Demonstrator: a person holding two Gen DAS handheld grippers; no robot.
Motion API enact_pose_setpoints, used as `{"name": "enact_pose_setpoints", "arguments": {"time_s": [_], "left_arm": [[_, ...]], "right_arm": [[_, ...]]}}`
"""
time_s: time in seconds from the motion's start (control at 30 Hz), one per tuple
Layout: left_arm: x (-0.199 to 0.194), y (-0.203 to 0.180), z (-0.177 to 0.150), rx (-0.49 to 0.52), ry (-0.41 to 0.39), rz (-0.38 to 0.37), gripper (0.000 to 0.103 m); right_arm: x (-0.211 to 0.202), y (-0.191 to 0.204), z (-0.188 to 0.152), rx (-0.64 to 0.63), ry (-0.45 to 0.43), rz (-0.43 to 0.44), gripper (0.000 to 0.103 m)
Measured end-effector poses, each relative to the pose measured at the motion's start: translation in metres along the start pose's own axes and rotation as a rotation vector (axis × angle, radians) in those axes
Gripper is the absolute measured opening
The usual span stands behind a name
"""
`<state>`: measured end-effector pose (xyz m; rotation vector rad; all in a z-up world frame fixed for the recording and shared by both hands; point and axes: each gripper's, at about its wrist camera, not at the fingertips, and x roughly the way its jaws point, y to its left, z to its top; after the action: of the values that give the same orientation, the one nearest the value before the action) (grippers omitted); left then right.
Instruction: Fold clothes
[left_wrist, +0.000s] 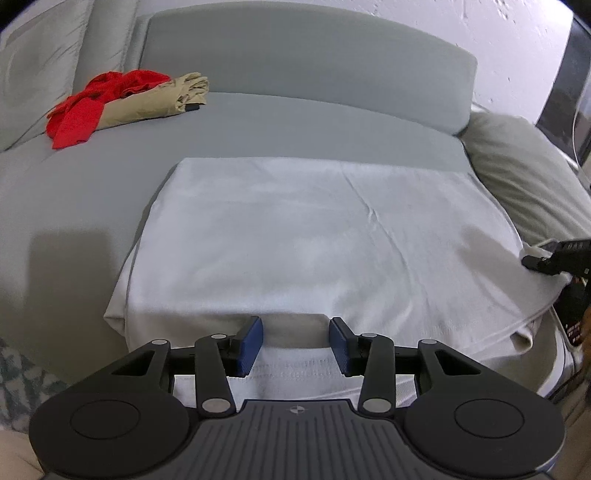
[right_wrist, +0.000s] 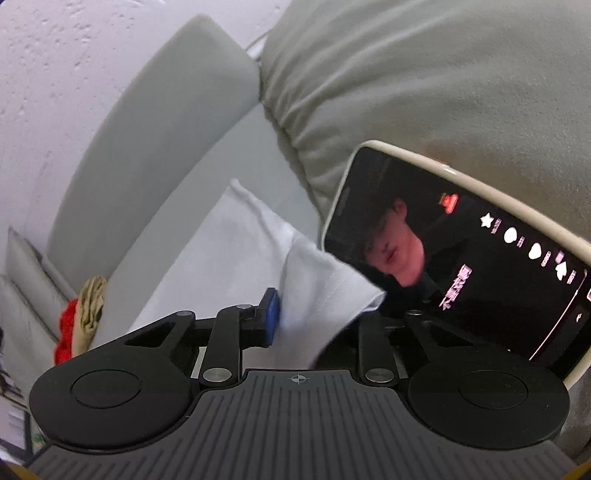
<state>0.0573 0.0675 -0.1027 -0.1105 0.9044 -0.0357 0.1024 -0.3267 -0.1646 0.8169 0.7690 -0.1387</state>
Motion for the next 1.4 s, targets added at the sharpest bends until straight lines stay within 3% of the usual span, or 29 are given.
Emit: {"name": "enact_pose_setpoints", "arguments": {"time_s": [0.07,0.13,0.23,0.33,0.5,0.63,0.73,0.87,0.97,1.1,1.4], "left_arm": [[-0.006,0.007,0.002,-0.043,0.013,-0.005,0.039],[-0.017,0.019,0.006,-0.104,0.011,0.008,0.041],[-0.038,0.045,0.012,-0.185,-0.017,0.061,0.041],[-0.06,0.077,0.018,-0.278,-0.061,0.116,0.042],[-0.095,0.121,0.015,-0.41,-0.151,0.173,0.043],[-0.101,0.137,0.01,-0.445,-0.158,0.182,0.043],[-0.1,0.144,0.005,-0.458,-0.142,0.18,0.043],[-0.094,0.148,0.001,-0.478,-0.124,0.16,0.043],[-0.095,0.148,0.002,-0.482,-0.134,0.138,0.043],[-0.098,0.148,0.0,-0.48,-0.14,0.132,0.043],[-0.103,0.153,-0.003,-0.5,-0.14,0.152,0.043]], "right_arm": [[-0.007,0.013,0.002,-0.018,-0.011,-0.04,0.005],[-0.016,0.042,-0.001,-0.138,-0.047,-0.092,0.004],[-0.029,0.103,-0.019,-0.412,-0.112,-0.148,0.004],[-0.035,0.164,-0.05,-0.662,-0.157,-0.133,0.004],[-0.028,0.25,-0.134,-1.037,-0.142,-0.055,0.004],[-0.02,0.274,-0.223,-1.225,0.018,0.036,0.004],[-0.003,0.276,-0.251,-1.277,0.098,0.006,0.004],[-0.001,0.281,-0.242,-1.187,0.14,-0.014,0.004],[-0.012,0.283,-0.224,-1.035,0.171,0.033,0.004],[-0.04,0.283,-0.218,-0.979,0.158,0.116,0.004],[-0.043,0.299,-0.247,-1.034,0.195,0.146,0.004]]}}
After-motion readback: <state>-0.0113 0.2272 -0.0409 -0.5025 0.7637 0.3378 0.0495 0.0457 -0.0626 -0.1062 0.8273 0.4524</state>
